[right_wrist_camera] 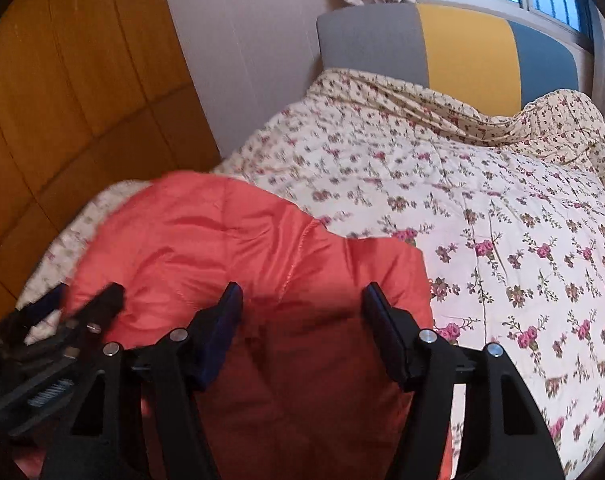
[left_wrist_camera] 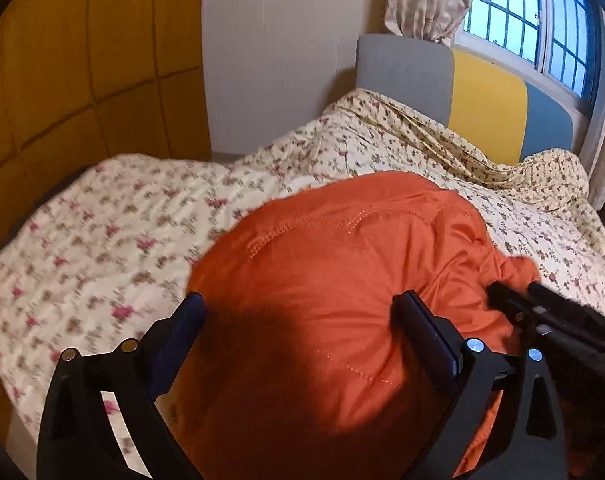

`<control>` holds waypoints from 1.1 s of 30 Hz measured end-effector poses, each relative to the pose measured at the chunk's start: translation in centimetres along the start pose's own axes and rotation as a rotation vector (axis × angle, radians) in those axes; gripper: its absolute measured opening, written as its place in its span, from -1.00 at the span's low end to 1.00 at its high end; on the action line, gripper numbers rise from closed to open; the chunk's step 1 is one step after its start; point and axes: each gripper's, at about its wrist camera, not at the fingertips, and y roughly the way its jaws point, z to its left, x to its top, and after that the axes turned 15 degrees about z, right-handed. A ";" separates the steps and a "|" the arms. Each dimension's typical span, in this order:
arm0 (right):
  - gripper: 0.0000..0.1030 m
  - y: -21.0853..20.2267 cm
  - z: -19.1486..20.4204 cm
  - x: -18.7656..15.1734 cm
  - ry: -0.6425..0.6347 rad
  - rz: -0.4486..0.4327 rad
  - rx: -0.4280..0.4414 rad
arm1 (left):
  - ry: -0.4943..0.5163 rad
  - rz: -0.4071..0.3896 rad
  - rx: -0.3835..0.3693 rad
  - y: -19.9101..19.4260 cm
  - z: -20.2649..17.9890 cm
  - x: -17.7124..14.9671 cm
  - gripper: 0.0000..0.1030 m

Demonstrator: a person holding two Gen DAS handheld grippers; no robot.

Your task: Fold large clothes

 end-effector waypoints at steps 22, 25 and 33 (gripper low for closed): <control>0.24 4.5 -2.4 -1.0 0.052 -0.010 0.036 | 0.007 -0.051 0.065 4.6 -1.8 0.1 0.94; 0.26 4.0 -2.2 -1.1 0.043 -0.008 0.032 | 0.008 -0.062 0.062 4.3 -1.7 -0.1 0.94; 0.73 -0.8 -1.9 -3.4 0.068 -0.009 0.005 | -0.014 -0.074 0.038 0.6 -1.0 -1.6 0.94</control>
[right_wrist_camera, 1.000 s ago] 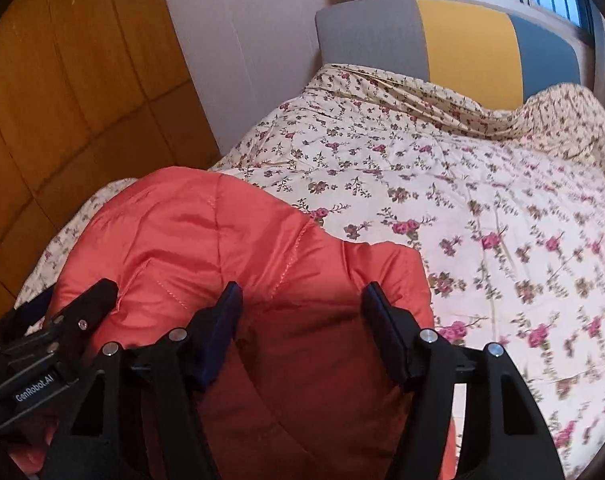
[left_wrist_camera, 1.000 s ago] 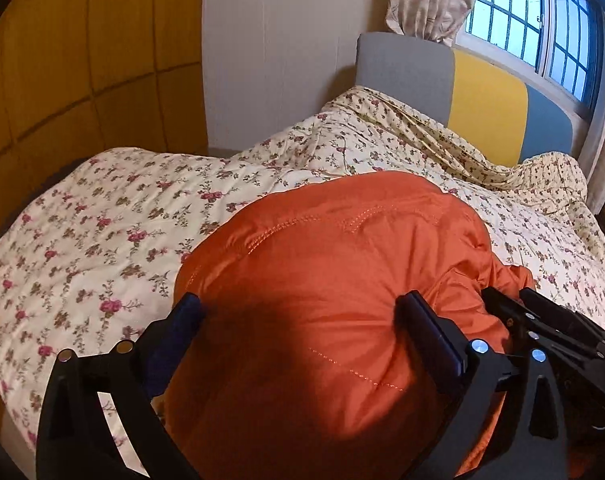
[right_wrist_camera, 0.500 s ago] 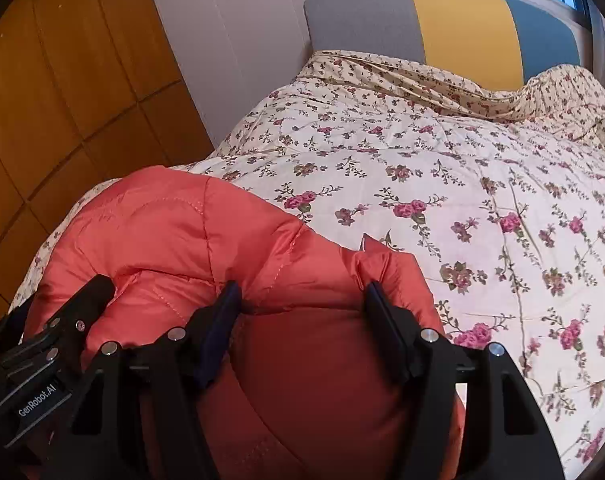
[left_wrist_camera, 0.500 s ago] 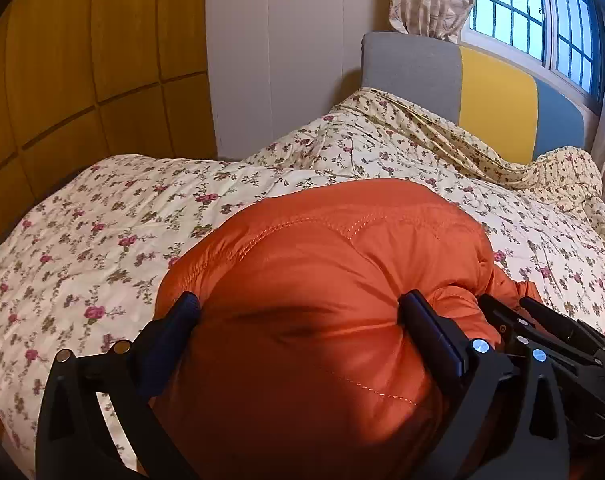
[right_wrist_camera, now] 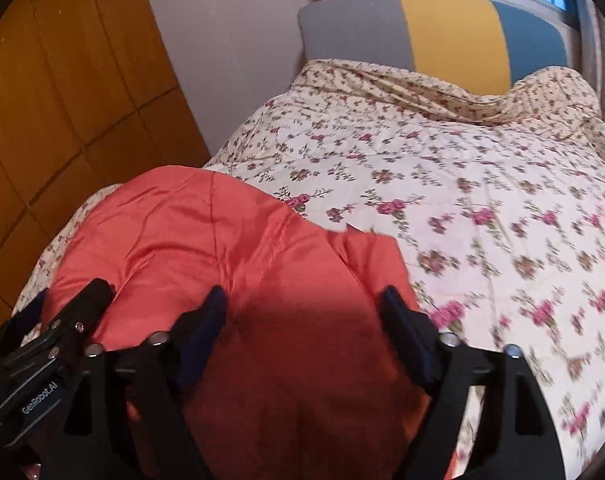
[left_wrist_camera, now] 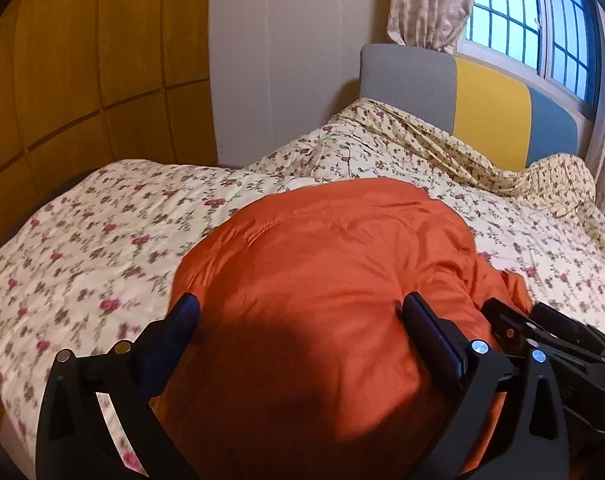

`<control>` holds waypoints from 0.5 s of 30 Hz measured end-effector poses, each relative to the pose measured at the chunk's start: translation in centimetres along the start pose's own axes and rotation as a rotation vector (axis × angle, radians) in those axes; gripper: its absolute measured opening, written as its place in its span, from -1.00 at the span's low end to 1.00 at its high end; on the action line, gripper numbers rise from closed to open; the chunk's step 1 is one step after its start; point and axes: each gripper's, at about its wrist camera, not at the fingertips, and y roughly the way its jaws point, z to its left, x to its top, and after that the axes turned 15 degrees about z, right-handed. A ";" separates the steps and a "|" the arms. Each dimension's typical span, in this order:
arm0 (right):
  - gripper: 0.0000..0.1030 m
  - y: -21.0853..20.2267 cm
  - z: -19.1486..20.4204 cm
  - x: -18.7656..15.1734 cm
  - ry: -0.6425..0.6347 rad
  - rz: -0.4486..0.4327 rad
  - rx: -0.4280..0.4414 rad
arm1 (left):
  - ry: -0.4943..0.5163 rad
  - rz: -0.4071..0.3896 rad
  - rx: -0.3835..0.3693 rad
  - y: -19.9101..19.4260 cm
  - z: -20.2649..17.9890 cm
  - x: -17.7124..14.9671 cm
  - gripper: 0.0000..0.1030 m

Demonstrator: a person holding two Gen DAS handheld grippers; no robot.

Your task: Fold large clothes

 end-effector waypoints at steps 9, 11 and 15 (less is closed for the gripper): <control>0.95 -5.3 0.2 -5.0 -0.020 -0.055 -0.045 | -0.044 0.031 -0.011 -4.7 1.0 -4.2 0.94; 0.96 -5.9 0.4 -6.3 -0.029 -0.046 -0.069 | -0.048 0.037 -0.001 -5.5 1.3 -5.3 0.94; 0.96 -7.5 1.1 -8.6 -0.059 -0.051 -0.127 | -0.057 0.056 0.075 -7.0 2.1 -7.4 0.94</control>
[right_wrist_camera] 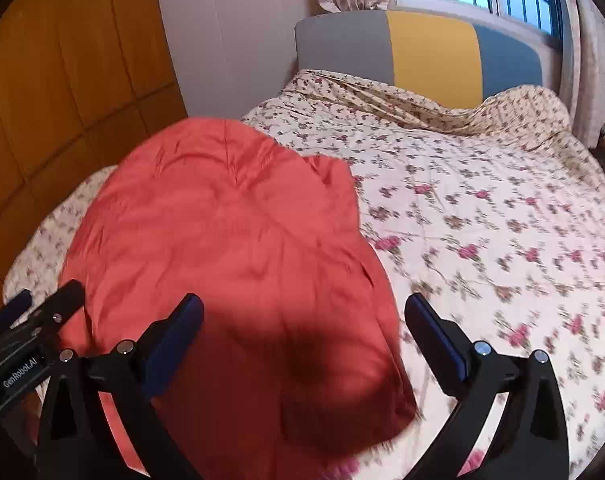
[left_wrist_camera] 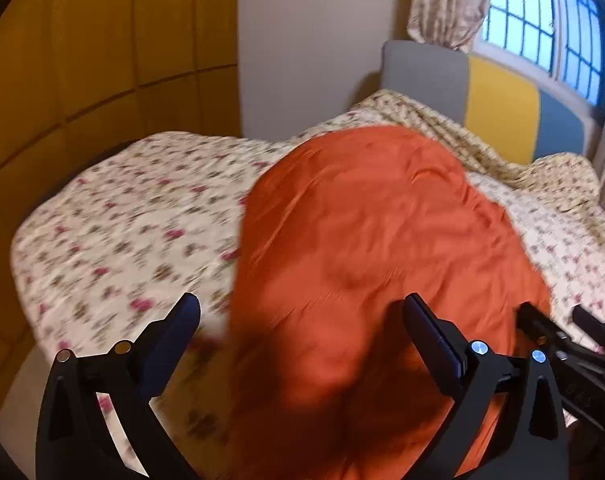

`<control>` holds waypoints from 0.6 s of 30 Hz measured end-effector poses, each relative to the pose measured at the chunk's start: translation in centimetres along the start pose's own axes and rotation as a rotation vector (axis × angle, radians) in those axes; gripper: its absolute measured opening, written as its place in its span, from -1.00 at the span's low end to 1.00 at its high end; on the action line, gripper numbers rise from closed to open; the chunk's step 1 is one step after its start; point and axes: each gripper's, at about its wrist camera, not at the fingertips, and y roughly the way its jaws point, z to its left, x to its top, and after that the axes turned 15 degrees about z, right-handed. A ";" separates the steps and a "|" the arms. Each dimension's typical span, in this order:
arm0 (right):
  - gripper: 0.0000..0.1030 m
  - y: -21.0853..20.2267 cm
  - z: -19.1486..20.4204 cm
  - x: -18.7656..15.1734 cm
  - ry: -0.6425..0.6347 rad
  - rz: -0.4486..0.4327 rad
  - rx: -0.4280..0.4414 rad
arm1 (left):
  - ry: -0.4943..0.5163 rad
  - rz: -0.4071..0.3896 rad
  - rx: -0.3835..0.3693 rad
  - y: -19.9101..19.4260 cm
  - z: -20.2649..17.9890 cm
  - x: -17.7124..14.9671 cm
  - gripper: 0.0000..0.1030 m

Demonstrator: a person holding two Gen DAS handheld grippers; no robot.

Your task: Fold large clothes

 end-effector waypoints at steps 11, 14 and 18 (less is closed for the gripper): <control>0.96 -6.0 0.7 -5.2 -0.022 -0.037 0.031 | 0.040 -0.048 0.043 -5.4 1.7 -5.0 0.94; 0.96 -7.4 1.0 -6.4 -0.033 -0.048 0.039 | 0.054 -0.060 0.025 -7.2 2.2 -6.5 0.94; 0.96 -8.6 1.0 -7.1 -0.049 -0.064 0.035 | 0.050 -0.067 0.024 -8.5 2.8 -7.4 0.94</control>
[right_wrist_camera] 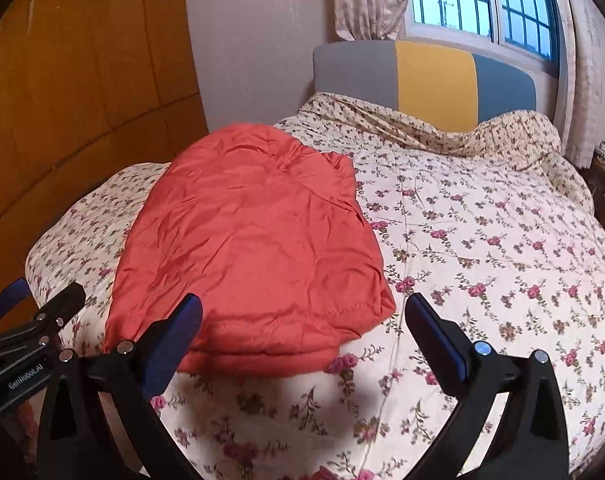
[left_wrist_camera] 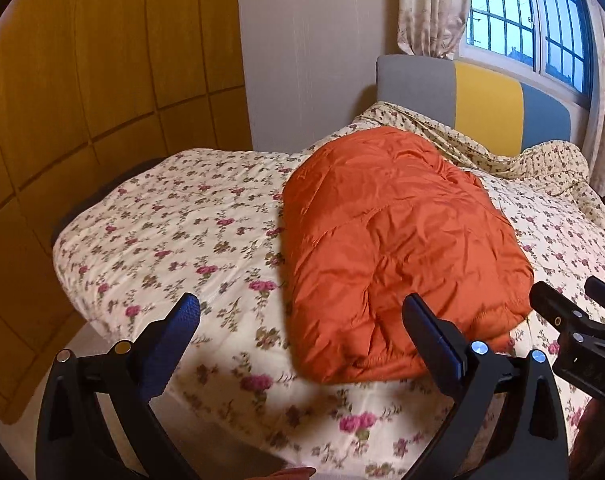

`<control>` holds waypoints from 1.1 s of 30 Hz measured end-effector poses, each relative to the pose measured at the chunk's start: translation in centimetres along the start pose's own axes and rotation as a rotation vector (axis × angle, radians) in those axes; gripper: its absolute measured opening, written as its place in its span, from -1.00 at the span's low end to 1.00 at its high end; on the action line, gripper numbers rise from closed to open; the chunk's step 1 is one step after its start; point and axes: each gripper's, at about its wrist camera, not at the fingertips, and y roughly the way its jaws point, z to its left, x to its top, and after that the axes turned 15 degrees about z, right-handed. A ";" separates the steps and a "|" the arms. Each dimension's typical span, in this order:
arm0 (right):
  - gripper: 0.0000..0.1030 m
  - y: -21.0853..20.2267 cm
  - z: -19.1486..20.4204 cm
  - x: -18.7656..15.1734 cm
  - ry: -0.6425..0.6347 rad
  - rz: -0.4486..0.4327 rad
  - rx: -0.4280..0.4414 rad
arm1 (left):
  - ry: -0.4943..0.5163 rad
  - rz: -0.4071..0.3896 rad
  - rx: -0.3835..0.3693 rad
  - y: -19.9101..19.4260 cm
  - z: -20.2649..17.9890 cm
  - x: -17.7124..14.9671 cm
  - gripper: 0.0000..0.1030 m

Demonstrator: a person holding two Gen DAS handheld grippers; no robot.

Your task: Fold large clothes

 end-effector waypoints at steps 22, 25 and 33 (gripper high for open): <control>0.96 -1.9 -0.6 -0.8 0.008 -0.024 0.013 | -0.007 -0.012 -0.018 -1.5 0.0 -0.8 0.94; 0.96 -1.9 -0.5 -0.8 0.001 -0.025 0.012 | -0.007 -0.011 -0.016 -1.5 -0.1 -0.8 0.94; 0.96 -1.8 -0.4 -0.8 -0.002 -0.021 0.013 | -0.004 -0.006 -0.017 -1.4 -0.1 -0.9 0.94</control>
